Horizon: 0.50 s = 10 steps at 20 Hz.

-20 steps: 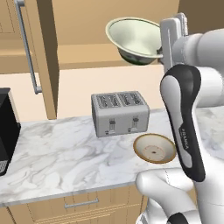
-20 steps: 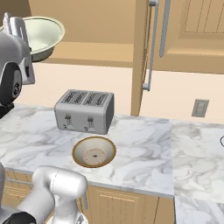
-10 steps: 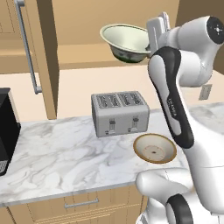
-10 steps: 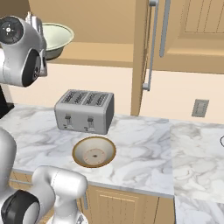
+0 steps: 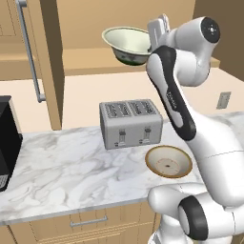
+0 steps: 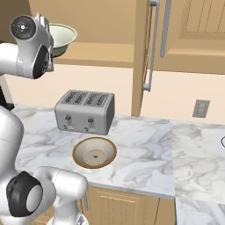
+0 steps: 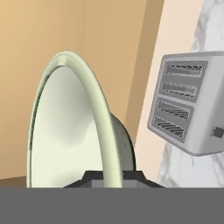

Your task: Open the cabinet. Pick the bowls from the counter and place them in the cabinet. Then close the cabinet.

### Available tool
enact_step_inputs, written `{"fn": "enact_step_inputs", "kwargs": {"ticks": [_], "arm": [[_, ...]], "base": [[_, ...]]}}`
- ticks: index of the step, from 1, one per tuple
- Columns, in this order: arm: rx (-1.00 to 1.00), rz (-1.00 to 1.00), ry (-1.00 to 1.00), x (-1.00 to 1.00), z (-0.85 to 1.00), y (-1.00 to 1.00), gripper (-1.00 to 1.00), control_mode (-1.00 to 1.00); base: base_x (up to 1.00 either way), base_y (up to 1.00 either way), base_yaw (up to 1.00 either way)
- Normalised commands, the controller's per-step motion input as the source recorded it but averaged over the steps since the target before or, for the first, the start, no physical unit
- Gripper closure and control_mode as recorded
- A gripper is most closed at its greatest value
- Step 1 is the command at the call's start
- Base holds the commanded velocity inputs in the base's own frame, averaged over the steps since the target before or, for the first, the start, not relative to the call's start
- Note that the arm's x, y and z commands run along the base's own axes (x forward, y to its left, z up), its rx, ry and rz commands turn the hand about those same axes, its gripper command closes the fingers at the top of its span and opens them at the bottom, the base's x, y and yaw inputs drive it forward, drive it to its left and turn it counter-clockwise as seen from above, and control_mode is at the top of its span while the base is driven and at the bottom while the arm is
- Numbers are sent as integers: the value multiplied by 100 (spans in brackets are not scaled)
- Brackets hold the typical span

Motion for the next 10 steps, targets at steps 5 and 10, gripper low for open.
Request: {"fn": "enact_step_inputs", "kwargs": {"ticks": [5, 10], "arm": [[0, 0, -4, 60, -21, 26, 100, -100], [0, 0, -4, 60, -15, 24, 100, -100]], "base": [[0, 0, 0], [0, 0, 0]]}}
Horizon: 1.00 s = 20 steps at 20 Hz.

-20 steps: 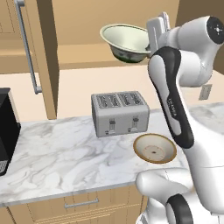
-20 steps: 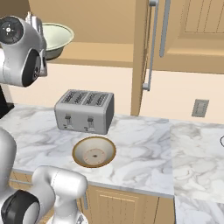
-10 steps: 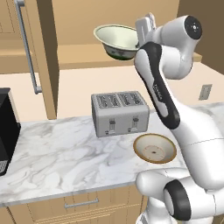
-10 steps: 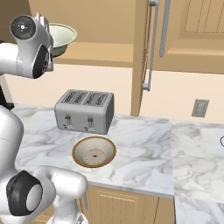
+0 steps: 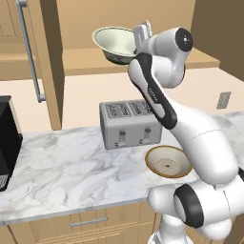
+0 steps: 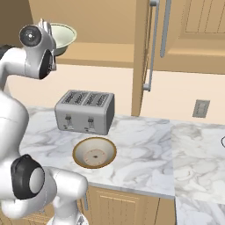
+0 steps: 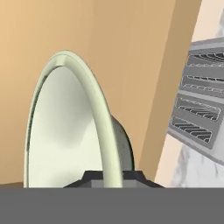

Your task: Open the cabinet. Pick the bowls from the counter and place them in the cabinet. Then close the cabinet.

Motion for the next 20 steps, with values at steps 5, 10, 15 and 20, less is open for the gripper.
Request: {"fn": "enact_step_inputs", "kwargs": {"ticks": [5, 10, 15, 20], "arm": [[0, 1, -3, 55, -2, 11, 100, -100], [0, 1, -1, 49, 0, 3, -100, -100], [0, 2, 0, 21, 0, 1, -100, -100], [0, 2, -6, 13, 3, 0, -100, -100]], "base": [[0, 0, 0], [0, 0, 0], [0, 0, 0], [0, 0, 0]]}}
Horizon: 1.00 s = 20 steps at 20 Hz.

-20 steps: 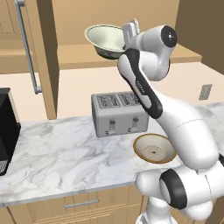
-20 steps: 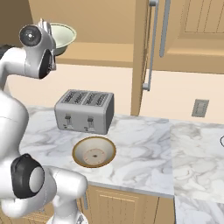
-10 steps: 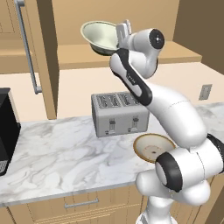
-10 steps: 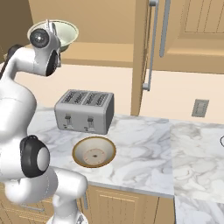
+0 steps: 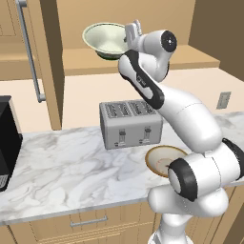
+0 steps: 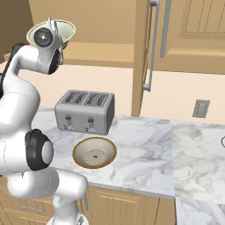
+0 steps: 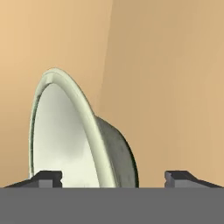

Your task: Open the cabinet. Pick the bowls from the counter and place them in the cabinet. Then close the cabinet.

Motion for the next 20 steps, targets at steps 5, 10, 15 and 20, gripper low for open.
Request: {"fn": "enact_step_inputs", "kwargs": {"ticks": [5, 10, 15, 20], "arm": [[-1, 3, -16, 1, 23, 0, -100, -100], [-1, 0, -16, -43, 39, -13, -100, -100], [0, 0, 0, -61, 24, -5, -100, -100], [1, 0, 2, -23, 8, 0, -100, -100]], "base": [[0, 0, 0], [0, 0, 0], [0, 0, 0], [0, 0, 0]]}}
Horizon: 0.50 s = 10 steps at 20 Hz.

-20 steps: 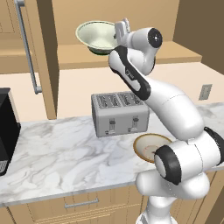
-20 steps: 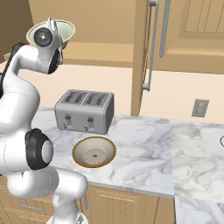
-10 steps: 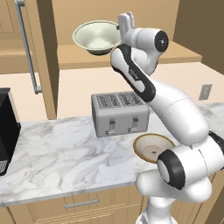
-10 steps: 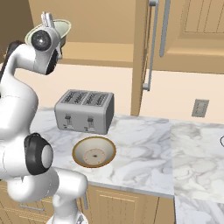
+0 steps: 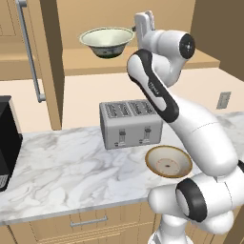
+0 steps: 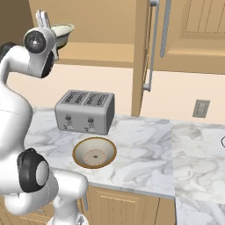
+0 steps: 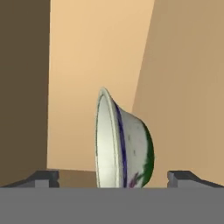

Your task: Open the cabinet. Pick the bowls from the counter and place them in the cabinet. Then close the cabinet.

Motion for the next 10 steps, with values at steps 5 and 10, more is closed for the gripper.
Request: {"fn": "enact_step_inputs", "kwargs": {"ticks": [5, 10], "arm": [[5, -14, 15, -84, 50, -57, -100, -100], [2, -21, 25, -100, 7, -49, -100, -100]], "base": [[0, 0, 0], [0, 0, 0]]}}
